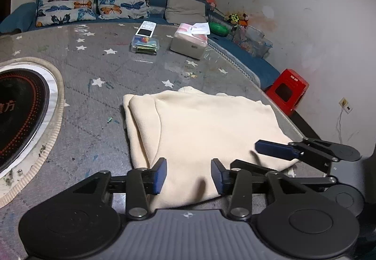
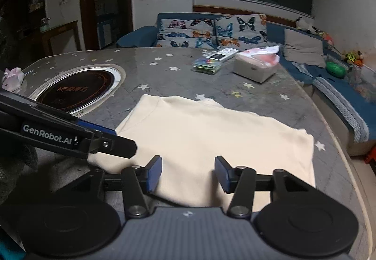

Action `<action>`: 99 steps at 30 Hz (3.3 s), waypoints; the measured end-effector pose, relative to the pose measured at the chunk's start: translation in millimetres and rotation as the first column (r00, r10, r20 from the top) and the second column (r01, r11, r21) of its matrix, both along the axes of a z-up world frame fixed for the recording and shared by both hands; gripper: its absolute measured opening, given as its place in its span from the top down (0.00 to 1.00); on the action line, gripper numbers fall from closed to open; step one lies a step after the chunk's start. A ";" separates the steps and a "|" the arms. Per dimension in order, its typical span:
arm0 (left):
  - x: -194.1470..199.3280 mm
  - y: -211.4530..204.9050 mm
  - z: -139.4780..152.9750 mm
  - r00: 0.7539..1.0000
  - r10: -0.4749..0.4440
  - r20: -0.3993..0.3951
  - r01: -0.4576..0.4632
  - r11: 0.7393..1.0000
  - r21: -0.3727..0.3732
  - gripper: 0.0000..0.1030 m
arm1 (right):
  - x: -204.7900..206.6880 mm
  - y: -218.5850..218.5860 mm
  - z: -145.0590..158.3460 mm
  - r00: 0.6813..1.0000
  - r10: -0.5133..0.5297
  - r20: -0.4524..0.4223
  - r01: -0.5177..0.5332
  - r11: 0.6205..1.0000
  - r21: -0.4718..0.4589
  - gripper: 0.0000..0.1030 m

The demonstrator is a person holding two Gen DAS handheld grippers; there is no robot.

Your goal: Fold clothes

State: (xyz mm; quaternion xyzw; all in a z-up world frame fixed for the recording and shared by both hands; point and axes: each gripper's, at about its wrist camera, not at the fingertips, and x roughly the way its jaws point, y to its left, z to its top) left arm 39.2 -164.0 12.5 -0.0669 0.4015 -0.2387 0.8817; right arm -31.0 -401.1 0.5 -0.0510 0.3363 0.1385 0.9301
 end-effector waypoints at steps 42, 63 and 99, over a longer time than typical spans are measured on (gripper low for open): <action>-66.8 21.5 10.7 0.994 0.006 0.113 -0.013 0.998 0.060 0.00 | -60.8 5.5 3.3 0.977 -0.207 0.056 0.210 0.977 -0.039 0.00; -80.8 13.8 6.4 0.993 -0.017 0.117 0.006 0.996 0.089 0.00 | -73.4 5.8 -4.2 0.975 -0.219 0.034 0.220 0.975 -0.033 0.00; -79.4 0.0 -4.0 0.994 -0.047 0.095 0.035 0.991 0.127 0.00 | -72.8 0.6 -16.1 0.972 -0.237 -0.007 0.237 0.971 -0.025 0.00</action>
